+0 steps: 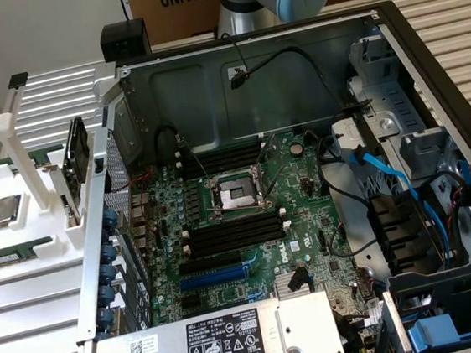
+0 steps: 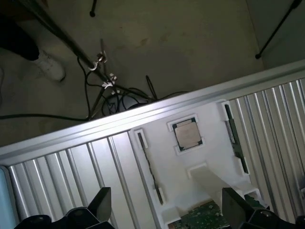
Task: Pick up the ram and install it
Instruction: 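Pick up the ram and move it above insertion slot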
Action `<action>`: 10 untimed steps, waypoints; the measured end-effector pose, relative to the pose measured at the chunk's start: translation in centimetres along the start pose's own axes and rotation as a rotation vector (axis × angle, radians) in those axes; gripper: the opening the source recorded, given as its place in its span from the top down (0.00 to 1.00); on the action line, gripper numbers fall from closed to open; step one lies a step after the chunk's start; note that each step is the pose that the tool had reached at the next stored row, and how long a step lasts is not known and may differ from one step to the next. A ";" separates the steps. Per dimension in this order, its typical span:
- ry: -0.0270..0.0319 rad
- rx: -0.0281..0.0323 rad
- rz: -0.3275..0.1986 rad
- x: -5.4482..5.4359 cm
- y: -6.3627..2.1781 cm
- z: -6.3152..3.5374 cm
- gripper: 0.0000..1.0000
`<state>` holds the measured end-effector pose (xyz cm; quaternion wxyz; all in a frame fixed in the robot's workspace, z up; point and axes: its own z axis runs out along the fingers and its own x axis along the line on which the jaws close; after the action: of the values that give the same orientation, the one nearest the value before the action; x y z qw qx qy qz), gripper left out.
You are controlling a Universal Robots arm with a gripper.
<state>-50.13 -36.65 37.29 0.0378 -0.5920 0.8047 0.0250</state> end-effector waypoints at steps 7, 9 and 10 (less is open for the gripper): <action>0.0062 0.0016 -0.005 -0.3 0.08 0.30 0.01; 0.0063 0.0015 -0.005 -0.3 0.08 0.29 0.01; 0.0062 0.0016 -0.005 -0.3 0.08 0.30 0.01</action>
<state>-50.11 -36.30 37.02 0.0359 -0.5940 0.8033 0.0225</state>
